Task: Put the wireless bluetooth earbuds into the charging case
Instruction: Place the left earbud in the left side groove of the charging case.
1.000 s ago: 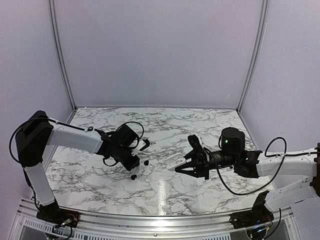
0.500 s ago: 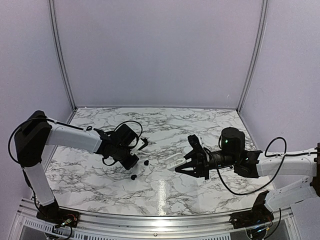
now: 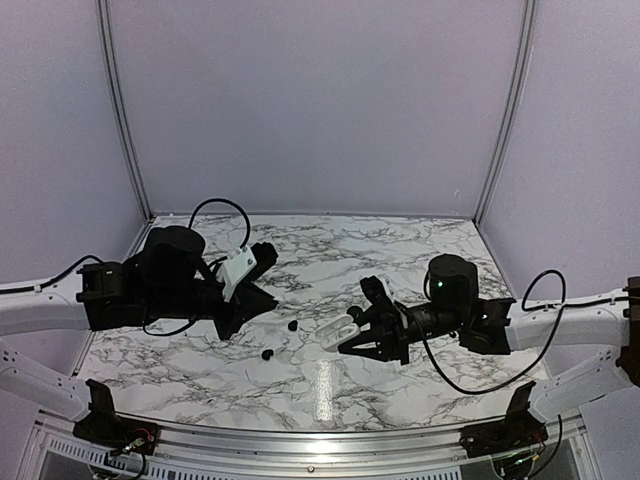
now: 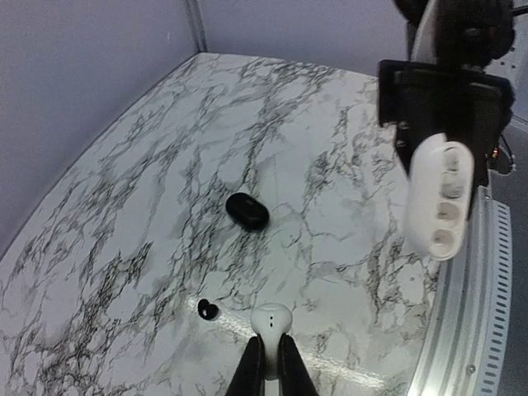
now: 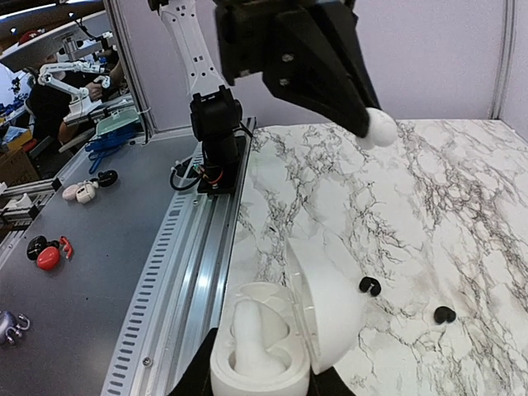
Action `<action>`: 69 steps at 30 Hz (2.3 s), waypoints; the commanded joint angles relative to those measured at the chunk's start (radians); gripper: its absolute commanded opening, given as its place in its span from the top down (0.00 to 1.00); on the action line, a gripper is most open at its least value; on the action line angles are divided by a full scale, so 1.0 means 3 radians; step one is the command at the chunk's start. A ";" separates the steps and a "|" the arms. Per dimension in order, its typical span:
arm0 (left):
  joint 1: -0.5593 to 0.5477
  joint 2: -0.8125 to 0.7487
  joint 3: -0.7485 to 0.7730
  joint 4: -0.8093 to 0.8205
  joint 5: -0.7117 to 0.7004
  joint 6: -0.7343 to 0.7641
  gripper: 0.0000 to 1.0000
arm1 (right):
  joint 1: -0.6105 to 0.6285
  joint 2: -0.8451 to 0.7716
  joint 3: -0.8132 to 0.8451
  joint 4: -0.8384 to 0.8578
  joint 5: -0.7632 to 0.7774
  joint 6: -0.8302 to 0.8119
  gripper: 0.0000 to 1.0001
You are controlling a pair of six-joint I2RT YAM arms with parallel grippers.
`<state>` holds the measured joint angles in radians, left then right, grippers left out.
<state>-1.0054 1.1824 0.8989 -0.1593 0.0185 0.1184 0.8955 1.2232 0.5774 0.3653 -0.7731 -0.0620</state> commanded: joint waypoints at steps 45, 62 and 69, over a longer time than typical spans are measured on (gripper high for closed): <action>-0.0949 0.0644 0.0343 0.0334 -0.0214 0.0072 1.00 | 0.0206 0.0297 0.0437 -0.0151 0.0233 -0.0062 1.00; -0.0954 0.0526 0.0189 0.0249 -0.0152 0.0033 1.00 | 0.0206 0.0162 0.0340 -0.0024 0.0360 -0.0018 1.00; -0.0954 0.0441 0.0141 0.0237 -0.0092 0.0045 1.00 | 0.0206 0.0146 0.0333 -0.0001 0.0378 -0.0009 1.00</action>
<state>-1.2819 1.3399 0.9642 -0.0719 -0.0662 0.1349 0.9493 1.3025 0.6628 0.2630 -0.6815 -0.0753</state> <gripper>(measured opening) 0.047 0.248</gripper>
